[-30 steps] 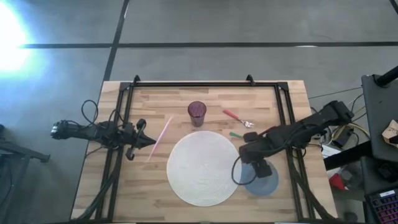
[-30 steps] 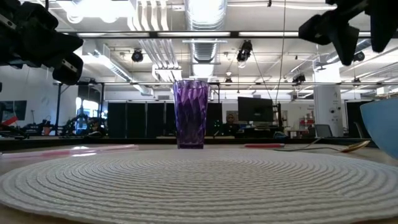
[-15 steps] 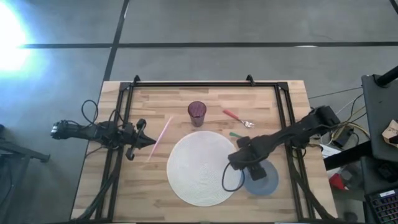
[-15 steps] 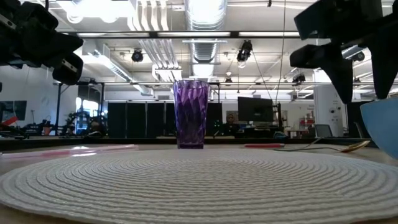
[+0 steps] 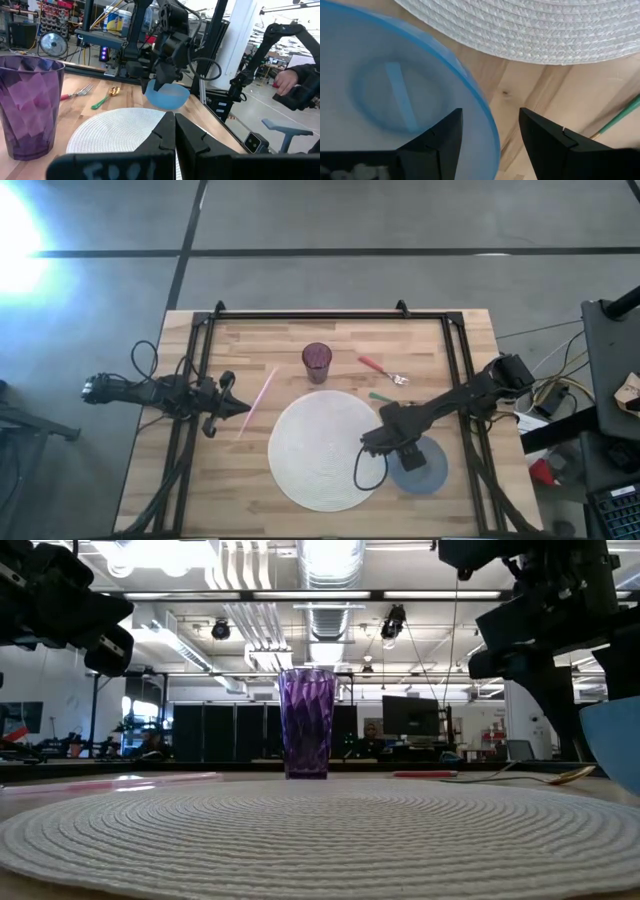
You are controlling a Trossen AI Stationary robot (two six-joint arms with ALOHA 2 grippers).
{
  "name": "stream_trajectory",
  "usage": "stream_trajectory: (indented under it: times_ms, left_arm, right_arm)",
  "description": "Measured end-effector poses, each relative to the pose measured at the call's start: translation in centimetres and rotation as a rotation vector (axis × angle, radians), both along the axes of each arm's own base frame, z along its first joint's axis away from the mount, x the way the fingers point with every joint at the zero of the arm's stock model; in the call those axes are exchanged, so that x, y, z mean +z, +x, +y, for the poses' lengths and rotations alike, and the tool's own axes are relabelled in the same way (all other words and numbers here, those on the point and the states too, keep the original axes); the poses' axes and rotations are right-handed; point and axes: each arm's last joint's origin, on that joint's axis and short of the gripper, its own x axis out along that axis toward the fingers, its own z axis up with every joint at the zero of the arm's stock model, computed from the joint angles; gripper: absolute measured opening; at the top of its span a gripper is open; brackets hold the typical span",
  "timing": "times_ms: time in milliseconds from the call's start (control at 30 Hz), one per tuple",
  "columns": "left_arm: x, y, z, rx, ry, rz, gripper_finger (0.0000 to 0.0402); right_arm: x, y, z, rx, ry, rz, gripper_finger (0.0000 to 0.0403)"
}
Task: Pick & Place Utensil
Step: Put the bowl in the center of the mat
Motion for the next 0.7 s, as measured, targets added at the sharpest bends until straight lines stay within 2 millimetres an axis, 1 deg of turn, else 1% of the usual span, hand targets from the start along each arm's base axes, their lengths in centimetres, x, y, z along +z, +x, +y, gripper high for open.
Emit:
stream_trajectory:
  times_ms: [67,167,533,700]
  left_arm:
    - [0.0,0.0,0.0,0.0,0.0,0.0,0.0]
    - [0.0,0.0,0.0,0.0,0.0,0.0,0.0]
    - [0.0,0.0,0.0,0.0,0.0,0.0,0.0]
    - [0.0,0.0,0.0,0.0,0.0,0.0,0.0]
  right_arm:
    - [-0.1,-0.1,0.0,0.0,-0.001,0.002,0.018]
    - [-0.3,-0.2,-0.1,-0.005,-0.004,0.012,0.0157]
    - [-1.3,-1.1,-0.4,-0.007,-0.009,0.061,0.002]
    - [-0.8,-1.3,-0.5,-0.012,0.004,0.056,0.0014]
